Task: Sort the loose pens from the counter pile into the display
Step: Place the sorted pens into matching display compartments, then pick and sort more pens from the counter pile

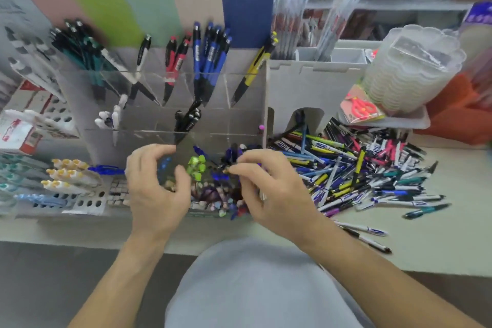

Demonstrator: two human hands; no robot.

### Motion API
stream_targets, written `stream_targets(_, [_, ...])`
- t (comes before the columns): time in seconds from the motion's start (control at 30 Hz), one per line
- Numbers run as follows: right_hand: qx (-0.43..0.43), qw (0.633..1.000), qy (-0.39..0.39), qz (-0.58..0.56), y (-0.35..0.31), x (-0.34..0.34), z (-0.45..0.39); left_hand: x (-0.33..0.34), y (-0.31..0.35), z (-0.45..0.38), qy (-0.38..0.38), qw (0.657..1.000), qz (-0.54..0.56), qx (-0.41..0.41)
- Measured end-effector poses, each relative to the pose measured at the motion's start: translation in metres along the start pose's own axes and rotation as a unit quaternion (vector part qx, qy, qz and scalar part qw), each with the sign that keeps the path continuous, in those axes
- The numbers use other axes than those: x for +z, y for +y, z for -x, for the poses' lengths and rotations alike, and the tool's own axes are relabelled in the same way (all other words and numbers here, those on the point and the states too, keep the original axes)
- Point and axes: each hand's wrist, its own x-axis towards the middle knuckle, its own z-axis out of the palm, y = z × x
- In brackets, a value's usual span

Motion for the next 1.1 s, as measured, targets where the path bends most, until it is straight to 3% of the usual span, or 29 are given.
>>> stream_targets(0.1, [0.149, 0.987, 0.047, -0.028, 0.042, -0.04, 0.049, 0.005, 0.045, 0.014, -0.056, 0.992, 0.107, 0.049])
stream_targets(0.17, [0.282, 0.959, -0.031, 0.021, 0.086, -0.06, 0.097, 0.024, 0.072, 0.025, -0.153, 0.976, 0.147, 0.045])
stream_targets(0.23, [0.397, 0.9, -0.165, 0.074, 0.123, -0.077, 0.152, 0.054, 0.089, 0.037, -0.276, 0.949, 0.152, 0.019])
stream_targets(0.33, [0.469, 0.837, -0.26, 0.106, 0.147, -0.092, 0.212, 0.113, 0.087, 0.06, -0.418, 0.905, 0.077, -0.035])
stream_targets(0.47, [0.45, 0.86, -0.229, 0.077, 0.167, -0.09, 0.233, 0.174, 0.069, 0.084, -0.461, 0.883, -0.073, -0.052])
stream_targets(0.57, [0.399, 0.891, -0.204, 0.074, 0.184, -0.086, 0.229, 0.198, 0.066, 0.088, -0.402, 0.904, -0.142, -0.04])
stream_targets(0.73, [0.339, 0.912, -0.2, 0.115, 0.197, -0.088, 0.214, 0.227, 0.072, 0.074, -0.321, 0.925, -0.19, -0.067])
stream_targets(0.9, [0.348, 0.874, -0.322, 0.106, 0.198, -0.108, 0.225, 0.254, 0.068, 0.053, -0.399, 0.897, -0.177, -0.07])
stream_targets(1.1, [0.33, 0.862, -0.375, 0.091, 0.205, -0.108, 0.22, 0.252, 0.065, 0.044, -0.463, 0.863, -0.201, 0.001])
